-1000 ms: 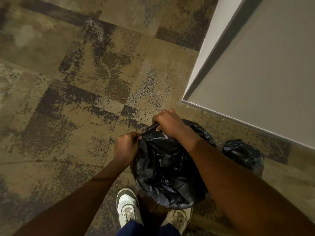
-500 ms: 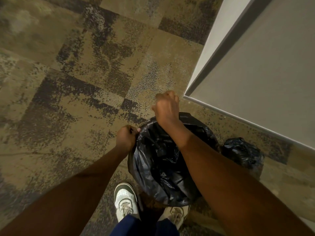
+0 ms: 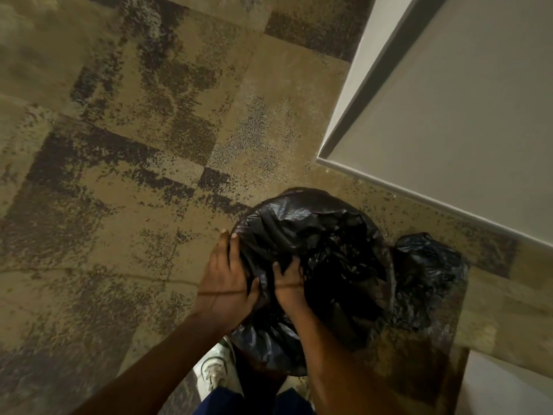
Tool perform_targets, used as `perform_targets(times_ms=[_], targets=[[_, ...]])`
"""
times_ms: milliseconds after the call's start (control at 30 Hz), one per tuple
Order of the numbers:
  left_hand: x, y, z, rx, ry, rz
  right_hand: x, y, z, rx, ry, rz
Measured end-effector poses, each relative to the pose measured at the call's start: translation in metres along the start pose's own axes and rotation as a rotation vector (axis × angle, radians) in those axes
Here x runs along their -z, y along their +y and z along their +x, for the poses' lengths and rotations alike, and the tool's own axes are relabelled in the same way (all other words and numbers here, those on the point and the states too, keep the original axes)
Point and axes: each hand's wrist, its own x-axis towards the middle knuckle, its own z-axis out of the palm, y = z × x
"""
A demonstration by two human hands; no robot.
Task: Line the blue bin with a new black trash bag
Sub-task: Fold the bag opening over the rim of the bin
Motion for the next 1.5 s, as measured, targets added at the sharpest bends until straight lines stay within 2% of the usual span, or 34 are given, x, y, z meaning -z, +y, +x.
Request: perform_targets(times_ms=[67,133,200,267,367,433,467,533,600,633,700,800,867,933,1067,1133,1233,1300,1400,1500], targets=[[-0.011,-0.009,-0.003,-0.015,0.048,-0.061,-0.011,-0.011,0.023,0.046,-0.071,-0.139],[-0.012,-0.014,-0.003,-0.006,0.083,-0.190,-0.009,-0.027,0.033,0.134,-0.174,-0.170],[-0.017,-0.018,-0.003,0.013,0.079,-0.295,-0.005,-0.030,0.047,0.084,-0.331,-0.067],[-0.018,-0.019,-0.004,0.034,0.034,-0.331,0.001,-0.031,0.054,0.002,-0.386,-0.030],[-0.009,-0.014,-0.005,0.086,0.015,-0.202,0.012,-0.033,0.047,0.064,-0.344,-0.133],[0.005,-0.003,-0.002,0.118,0.061,-0.068,0.026,-0.036,0.020,0.155,-0.325,-0.313],[0.013,0.005,0.003,0.109,0.084,-0.018,0.036,-0.034,0.002,0.218,-0.274,-0.450],[0.028,0.020,0.018,0.049,0.106,0.073,0.061,-0.029,-0.034,0.432,0.073,-0.689],[0.037,0.031,0.040,-0.045,0.100,0.137,0.089,-0.024,-0.059,0.631,0.476,-0.726],[0.040,0.036,0.053,-0.104,0.099,0.158,0.102,-0.023,-0.059,0.648,0.605,-0.696],[0.041,0.048,0.078,-0.212,0.090,0.189,0.129,-0.024,-0.045,0.503,0.655,-0.708],[0.036,0.060,0.104,-0.284,0.021,0.250,0.157,-0.027,-0.017,0.373,0.585,-0.792],[0.033,0.060,0.110,-0.277,-0.012,0.249,0.166,-0.020,-0.006,0.347,0.481,-0.783],[0.029,0.056,0.114,-0.259,0.000,0.230,0.176,-0.014,-0.001,0.379,0.451,-0.743],[0.027,0.055,0.121,-0.166,-0.004,0.145,0.189,-0.013,0.001,0.324,0.311,-0.535],[0.029,0.056,0.116,-0.134,0.009,0.185,0.188,-0.013,-0.009,0.333,0.347,-0.494],[0.034,0.052,0.091,-0.093,0.064,0.254,0.179,-0.006,-0.035,0.365,0.528,-0.608],[0.029,0.044,0.060,-0.115,0.075,0.272,0.169,0.010,-0.055,0.337,0.569,-0.644],[0.010,0.031,0.000,-0.204,0.045,0.300,0.145,0.044,-0.089,0.313,0.537,-0.717],[-0.008,0.020,-0.041,-0.210,-0.100,0.316,0.125,0.071,-0.108,0.266,0.419,-0.806]])
